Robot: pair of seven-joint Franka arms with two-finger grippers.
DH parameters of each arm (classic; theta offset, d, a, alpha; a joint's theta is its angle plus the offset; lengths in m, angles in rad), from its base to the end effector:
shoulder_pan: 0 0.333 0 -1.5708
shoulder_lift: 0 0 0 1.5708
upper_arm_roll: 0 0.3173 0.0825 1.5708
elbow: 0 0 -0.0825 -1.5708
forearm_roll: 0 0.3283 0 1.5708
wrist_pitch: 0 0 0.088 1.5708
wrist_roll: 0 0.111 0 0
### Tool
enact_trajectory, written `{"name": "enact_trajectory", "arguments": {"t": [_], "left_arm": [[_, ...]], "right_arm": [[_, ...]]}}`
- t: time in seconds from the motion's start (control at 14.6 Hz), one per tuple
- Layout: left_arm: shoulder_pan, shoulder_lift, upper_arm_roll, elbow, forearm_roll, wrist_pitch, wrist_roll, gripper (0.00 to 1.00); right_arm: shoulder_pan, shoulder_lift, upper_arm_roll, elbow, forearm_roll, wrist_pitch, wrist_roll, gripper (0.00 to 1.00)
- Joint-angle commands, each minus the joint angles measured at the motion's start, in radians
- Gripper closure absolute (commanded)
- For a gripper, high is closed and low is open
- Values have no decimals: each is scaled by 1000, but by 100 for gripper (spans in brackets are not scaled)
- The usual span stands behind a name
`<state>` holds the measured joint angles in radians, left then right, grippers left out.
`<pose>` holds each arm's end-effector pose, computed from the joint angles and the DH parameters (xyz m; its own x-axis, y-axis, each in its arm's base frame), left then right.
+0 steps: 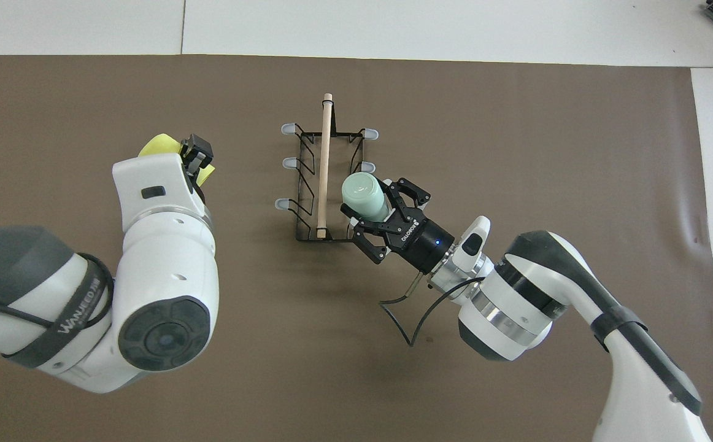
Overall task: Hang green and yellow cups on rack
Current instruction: 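Hang the green cup on a rack peg while the left gripper brings the yellow cup, then open the right gripper and withdraw while the left gripper hangs the yellow cup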
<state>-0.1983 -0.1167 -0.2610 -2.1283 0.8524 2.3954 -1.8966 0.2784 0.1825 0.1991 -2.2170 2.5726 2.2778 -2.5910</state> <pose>0.4519 -0.2199 0.5238 0.3852 0.6822 0.6215 0.6476 -0.6796 0.3446 0.4672 0.2553 0.3593 0.1791 -0.1078 0.9779 0.7614 -0.6142 -0.2072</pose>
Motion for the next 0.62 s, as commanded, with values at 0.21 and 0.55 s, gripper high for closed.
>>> {"name": "enact_trajectory", "arguments": {"t": [0.21, 0.55], "left_arm": [[-7, 37, -122, -19, 218, -130, -185, 100], [-10, 74, -170, -21, 315, -174, -277, 100]], "right_arm": [[-5, 68, 6, -3, 123, -57, -126, 100], [-12, 68, 8, -4, 121, -53, -126, 0]]}}
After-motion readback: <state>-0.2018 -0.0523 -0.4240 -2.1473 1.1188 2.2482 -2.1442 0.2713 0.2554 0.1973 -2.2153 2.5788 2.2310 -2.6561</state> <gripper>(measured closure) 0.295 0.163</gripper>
